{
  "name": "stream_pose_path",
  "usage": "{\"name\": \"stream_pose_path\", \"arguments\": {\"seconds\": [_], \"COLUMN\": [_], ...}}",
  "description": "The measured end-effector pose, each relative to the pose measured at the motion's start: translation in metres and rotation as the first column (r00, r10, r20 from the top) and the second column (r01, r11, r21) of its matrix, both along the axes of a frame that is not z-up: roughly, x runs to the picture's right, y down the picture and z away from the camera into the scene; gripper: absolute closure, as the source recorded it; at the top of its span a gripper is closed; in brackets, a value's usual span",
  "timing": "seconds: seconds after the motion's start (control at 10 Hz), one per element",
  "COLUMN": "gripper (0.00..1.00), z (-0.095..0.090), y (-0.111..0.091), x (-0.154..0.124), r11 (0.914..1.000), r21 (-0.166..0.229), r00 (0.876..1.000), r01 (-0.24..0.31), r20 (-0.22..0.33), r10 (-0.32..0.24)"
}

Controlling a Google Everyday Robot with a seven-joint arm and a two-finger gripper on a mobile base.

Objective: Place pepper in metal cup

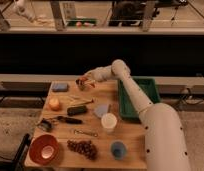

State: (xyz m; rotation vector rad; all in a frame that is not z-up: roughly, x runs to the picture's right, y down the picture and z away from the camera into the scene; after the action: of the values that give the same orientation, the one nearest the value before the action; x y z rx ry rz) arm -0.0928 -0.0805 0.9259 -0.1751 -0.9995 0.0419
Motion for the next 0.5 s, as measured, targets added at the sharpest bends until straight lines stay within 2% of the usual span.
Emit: {"name": "stream_pose_path", "arguments": {"seconds": [0.5], "gripper": [0.98], "z": [-0.003], "y": [-0.012], "x": [-0.027], "r11": [0.9995], "r21": [0.026], "r00": [0.999], "r01": [0.02], "r20": [0.038], "r10": [-0.021]}}
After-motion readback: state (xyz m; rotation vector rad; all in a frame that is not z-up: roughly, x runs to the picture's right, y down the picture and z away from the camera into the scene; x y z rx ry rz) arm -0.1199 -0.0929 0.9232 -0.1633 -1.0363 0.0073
